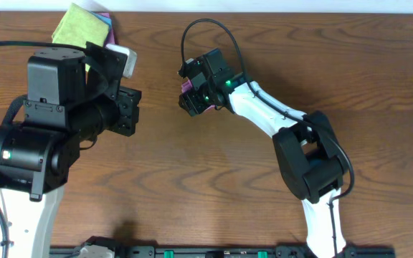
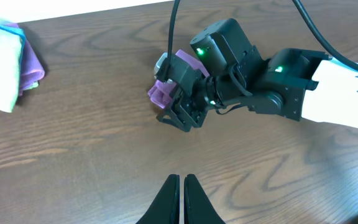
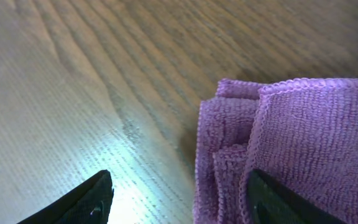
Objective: Fold the cloth
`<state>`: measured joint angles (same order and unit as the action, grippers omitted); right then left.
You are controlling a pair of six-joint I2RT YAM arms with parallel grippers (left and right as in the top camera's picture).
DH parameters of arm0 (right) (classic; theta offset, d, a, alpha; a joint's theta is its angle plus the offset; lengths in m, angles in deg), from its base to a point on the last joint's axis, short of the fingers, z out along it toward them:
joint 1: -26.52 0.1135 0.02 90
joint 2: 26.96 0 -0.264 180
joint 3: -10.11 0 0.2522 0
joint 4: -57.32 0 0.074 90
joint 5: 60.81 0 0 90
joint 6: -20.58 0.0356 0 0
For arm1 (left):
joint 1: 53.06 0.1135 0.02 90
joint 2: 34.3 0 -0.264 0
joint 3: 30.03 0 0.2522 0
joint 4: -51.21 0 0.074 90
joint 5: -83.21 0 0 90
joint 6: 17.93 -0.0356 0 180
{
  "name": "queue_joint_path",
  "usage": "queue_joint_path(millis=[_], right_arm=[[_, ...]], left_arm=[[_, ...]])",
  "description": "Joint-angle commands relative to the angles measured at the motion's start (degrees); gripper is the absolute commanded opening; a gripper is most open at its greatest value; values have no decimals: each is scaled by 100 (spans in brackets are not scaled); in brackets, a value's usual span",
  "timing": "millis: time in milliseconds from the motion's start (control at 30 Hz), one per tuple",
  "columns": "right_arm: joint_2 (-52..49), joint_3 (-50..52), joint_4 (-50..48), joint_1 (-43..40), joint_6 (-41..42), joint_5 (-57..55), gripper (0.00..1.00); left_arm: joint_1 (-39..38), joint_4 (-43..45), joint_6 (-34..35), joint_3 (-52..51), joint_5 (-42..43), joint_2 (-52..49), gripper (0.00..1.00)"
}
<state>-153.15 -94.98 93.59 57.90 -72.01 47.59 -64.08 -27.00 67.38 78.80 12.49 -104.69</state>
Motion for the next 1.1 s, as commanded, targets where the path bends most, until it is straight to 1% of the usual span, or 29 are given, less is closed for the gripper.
queue_joint_path(millis=[0,133,233,300,367,433,500,567,600,633,667,700,733,767,833,867,900,933,967,1033,1067], right_arm=[[98,-61,-2,2,-26,302,68],[413,-122,0,-76,-74,262,69],[785,-229,2,-223,-96,260,75],[1054,-245,0,-345,-94,203,78],[1329,-245,31,-498,-92,-68,78],[1646,-245,179,-717,-94,-579,79],[1858,-245,407,-925,-94,-988,80],[2028,-245,699,-1154,-96,-1113,82],[2107,-245,846,-1272,-94,-1110,82],[2199,-245,1016,-1405,-94,-1110,83],[2299,-245,1202,-1550,-94,-1104,85],[2396,-245,1349,-1674,-96,-1086,86],[2468,-245,1453,-1770,-98,-1088,88],[2549,-245,1552,-1873,-98,-1086,89],[2684,-245,1716,-2017,-118,-1082,91],[2739,-245,1777,-2061,-166,-1060,91],[2793,-245,1847,-2096,-225,-1034,91],[2848,-245,1906,-2118,-249,-1023,92],[2887,-245,1956,-2127,-269,-1023,92],[2975,-245,2065,-2127,-348,-1023,92],[3008,-245,2105,-2127,-354,-1025,92]], left_arm=[[15,-2,-173,-20,-81,-22,6],[20,15,-170,-31,-302,-157,6],[24,101,-153,-81,-299,-315,6],[24,173,-149,-136,-280,-426,6],[24,254,-72,-210,-273,-540,6],[24,411,11,-407,-269,-664,6],[24,621,92,-702,-109,-750,6],[24,929,144,-1126,380,-807,6],[24,1121,199,-1386,660,-828,11],[24,1379,256,-1716,994,-839,19],[24,1714,385,-2127,1303,-859,32],[24,1969,476,-2439,1506,-874,38],[24,2262,619,-2782,1674,-903,40],[24,2516,739,-3069,1799,-925,47],[24,3080,1104,-3606,1932,-990,57],[24,3329,1338,-3814,1958,-1025,66],[24,3635,1569,-4039,1987,-1071,72],[24,3945,1814,-4242,2022,-1117,80],[24,4262,2015,-4413,2094,-1169,91],[24,5071,2551,-4756,2234,-1309,98],[24,5414,2793,-4872,2262,-1386,98]])
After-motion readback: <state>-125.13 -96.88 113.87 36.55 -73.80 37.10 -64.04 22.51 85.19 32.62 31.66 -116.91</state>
